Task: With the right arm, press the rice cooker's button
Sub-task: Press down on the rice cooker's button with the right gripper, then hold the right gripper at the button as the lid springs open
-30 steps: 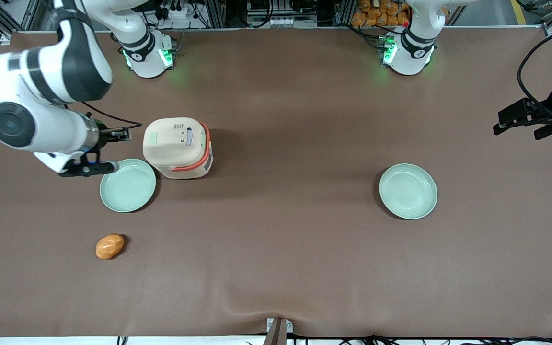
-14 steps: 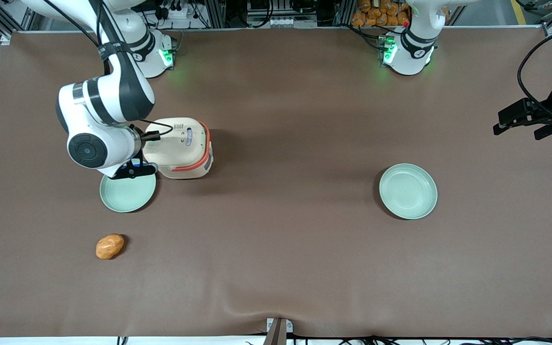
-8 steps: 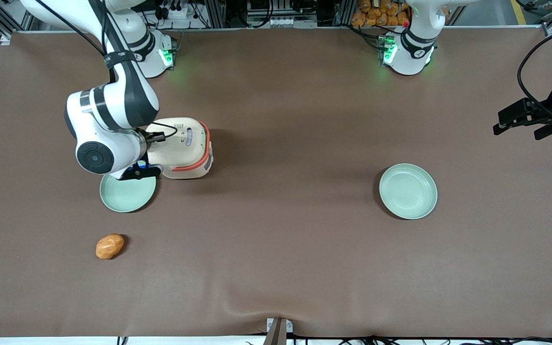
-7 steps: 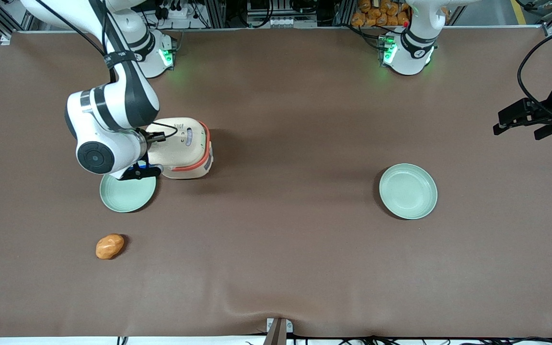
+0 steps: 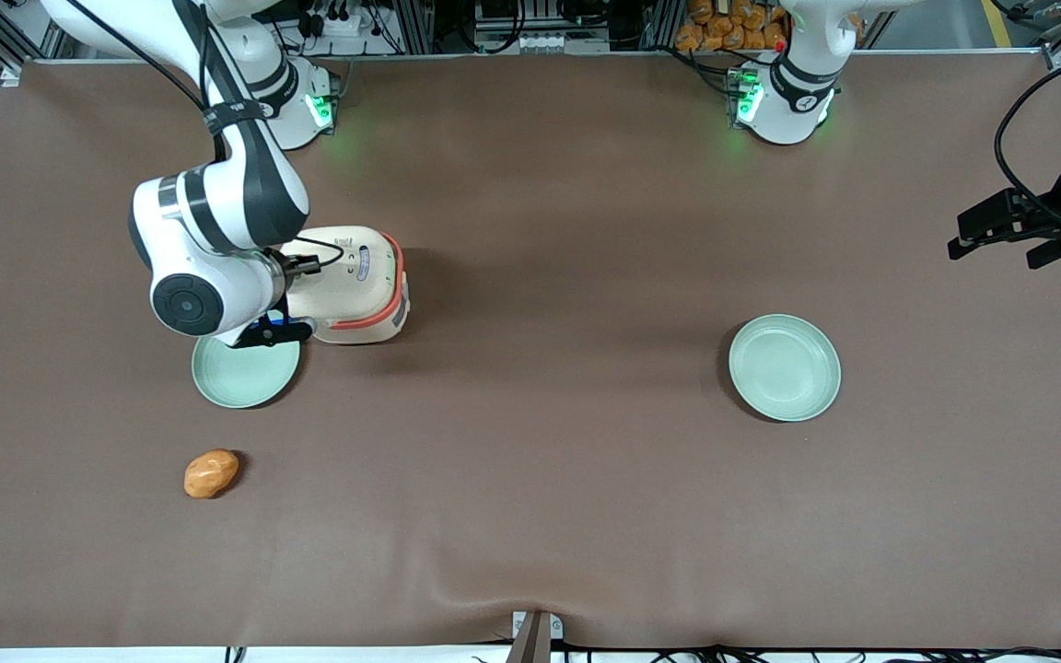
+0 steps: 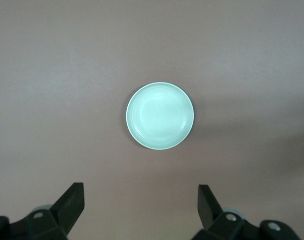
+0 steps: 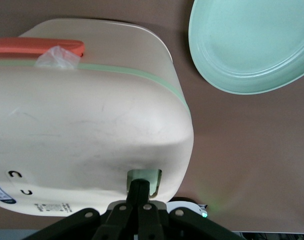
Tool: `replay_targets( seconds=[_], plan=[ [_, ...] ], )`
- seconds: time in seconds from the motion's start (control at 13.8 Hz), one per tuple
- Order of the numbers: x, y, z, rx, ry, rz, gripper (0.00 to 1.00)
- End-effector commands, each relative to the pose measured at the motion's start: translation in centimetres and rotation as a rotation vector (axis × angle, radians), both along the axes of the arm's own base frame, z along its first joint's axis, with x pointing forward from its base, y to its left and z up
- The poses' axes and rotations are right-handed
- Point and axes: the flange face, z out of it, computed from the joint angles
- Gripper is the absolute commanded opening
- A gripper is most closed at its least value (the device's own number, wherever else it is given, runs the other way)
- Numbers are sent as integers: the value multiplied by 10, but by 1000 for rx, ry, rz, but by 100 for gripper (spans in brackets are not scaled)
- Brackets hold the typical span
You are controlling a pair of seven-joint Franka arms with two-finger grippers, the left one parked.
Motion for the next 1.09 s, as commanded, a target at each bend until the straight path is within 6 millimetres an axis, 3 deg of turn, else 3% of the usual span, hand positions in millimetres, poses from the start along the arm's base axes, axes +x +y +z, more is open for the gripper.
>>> replay_targets(
  seconds=[0.0,0.15,0.36,0.44,0.58,0.73,1.02],
  plan=[
    [1,5,-6,3,-16,-10,1],
    [7,5,12,14,-45,-11,6],
    [21,7,64,30,-77,-10,24],
    [24,9,83,35,-89,-7,32],
    [31,11,115,50,-135,-4,57],
    [32,12,136,64,-175,-4,74],
    [32,15,168,83,-222,2,83]
  ],
)
